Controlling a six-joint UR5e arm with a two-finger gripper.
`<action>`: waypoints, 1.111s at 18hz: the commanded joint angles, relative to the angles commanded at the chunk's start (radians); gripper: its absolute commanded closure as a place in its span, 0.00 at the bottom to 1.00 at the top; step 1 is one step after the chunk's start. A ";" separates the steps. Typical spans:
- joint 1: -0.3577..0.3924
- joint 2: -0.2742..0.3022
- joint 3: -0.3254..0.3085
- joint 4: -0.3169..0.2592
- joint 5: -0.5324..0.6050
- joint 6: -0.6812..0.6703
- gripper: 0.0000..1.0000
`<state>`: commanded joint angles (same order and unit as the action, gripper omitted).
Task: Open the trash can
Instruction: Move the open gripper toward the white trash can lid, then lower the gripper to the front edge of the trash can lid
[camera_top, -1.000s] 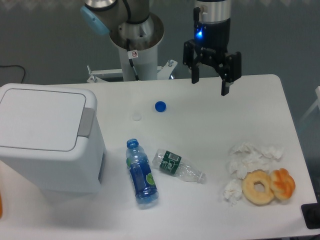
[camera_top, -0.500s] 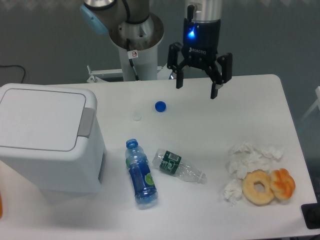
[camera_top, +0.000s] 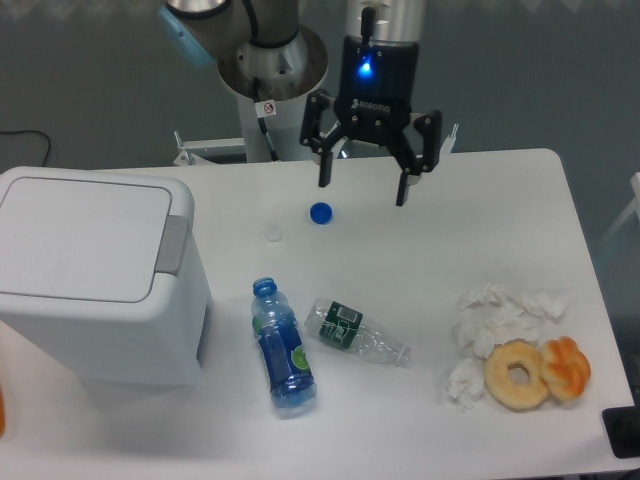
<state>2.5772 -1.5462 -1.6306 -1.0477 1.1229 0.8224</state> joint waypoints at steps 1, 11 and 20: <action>-0.003 -0.002 0.005 0.000 -0.002 -0.012 0.00; -0.058 -0.037 0.012 0.041 -0.040 -0.083 0.00; -0.091 -0.043 0.000 0.043 -0.077 -0.249 0.00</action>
<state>2.4866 -1.5892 -1.6306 -1.0048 1.0463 0.5738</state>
